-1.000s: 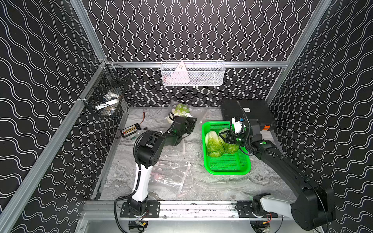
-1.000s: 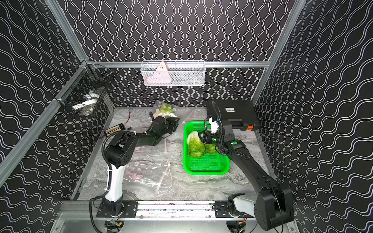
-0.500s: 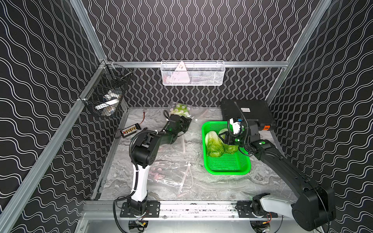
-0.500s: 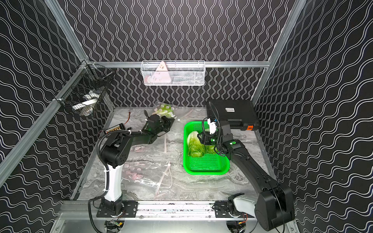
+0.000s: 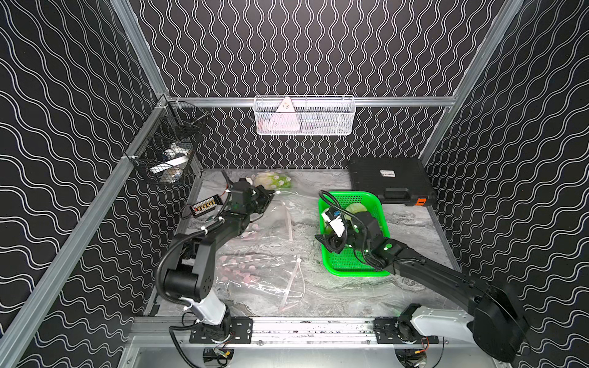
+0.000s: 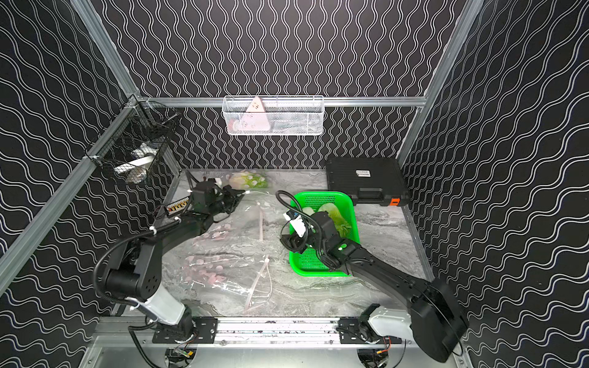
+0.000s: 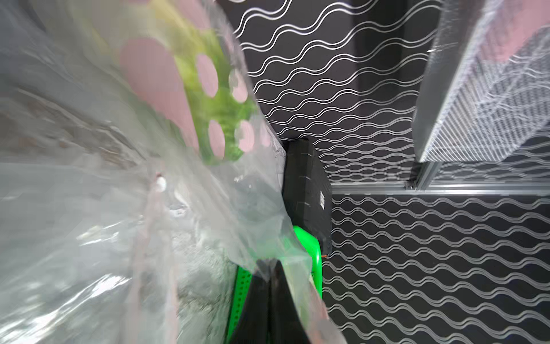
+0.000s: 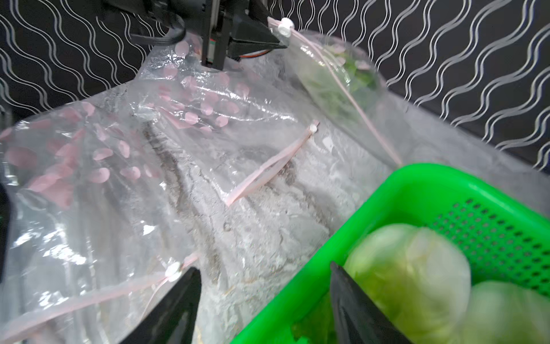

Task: Open the zip-top bag and take out the chinese cabbages
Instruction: Adjust the zipper food storage bag at the center of the board.

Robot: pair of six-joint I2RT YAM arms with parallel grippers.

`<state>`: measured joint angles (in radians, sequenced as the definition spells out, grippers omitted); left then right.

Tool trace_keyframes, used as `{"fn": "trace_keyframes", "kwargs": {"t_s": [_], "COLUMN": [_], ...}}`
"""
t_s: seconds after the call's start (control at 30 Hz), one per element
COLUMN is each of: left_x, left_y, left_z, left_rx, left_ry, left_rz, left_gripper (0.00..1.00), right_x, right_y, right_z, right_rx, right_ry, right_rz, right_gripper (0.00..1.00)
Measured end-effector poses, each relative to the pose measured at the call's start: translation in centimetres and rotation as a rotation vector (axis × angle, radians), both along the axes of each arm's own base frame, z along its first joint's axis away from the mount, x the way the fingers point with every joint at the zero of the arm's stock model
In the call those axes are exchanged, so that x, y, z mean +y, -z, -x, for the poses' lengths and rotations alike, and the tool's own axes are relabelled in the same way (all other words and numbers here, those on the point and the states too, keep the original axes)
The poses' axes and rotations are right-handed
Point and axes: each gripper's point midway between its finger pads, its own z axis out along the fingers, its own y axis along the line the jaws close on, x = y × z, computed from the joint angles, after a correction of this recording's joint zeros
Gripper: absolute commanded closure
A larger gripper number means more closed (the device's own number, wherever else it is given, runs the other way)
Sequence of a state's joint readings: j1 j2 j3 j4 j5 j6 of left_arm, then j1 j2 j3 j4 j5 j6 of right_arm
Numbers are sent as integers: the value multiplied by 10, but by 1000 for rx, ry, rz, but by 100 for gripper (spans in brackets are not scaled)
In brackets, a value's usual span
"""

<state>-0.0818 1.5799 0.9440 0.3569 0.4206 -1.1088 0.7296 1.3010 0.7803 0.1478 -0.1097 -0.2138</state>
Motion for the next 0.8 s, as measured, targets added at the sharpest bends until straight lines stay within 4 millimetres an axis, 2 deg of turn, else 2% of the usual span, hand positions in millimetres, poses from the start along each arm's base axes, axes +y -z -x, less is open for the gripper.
{"fn": "trace_keyframes", "kwargs": {"t_s": [0.17, 0.27, 0.37, 0.5, 0.63, 0.8], "left_x": [5, 3, 2, 1, 1, 2], "left_y": [-30, -39, -39, -33, -33, -35], "left_z": [31, 49, 65, 84, 97, 107], "left_rx": [-38, -47, -40, -9, -6, -1], "left_ry": [72, 116, 158, 207, 243, 269], "left_rz": [-79, -123, -153, -178, -206, -234], "left_gripper": [100, 100, 100, 100, 100, 100], "right_x": [36, 60, 80, 97, 108, 117], "right_y": [-12, -14, -27, -40, -45, -45], "right_z": [-26, -31, -35, -41, -37, -28], "right_rx": [-118, -152, -190, -241, -301, -361], "right_ry": [-17, -53, -93, -141, -223, -320], "right_rz": [-30, -40, -81, -92, -76, -56], "right_gripper": [32, 31, 29, 26, 26, 32]}}
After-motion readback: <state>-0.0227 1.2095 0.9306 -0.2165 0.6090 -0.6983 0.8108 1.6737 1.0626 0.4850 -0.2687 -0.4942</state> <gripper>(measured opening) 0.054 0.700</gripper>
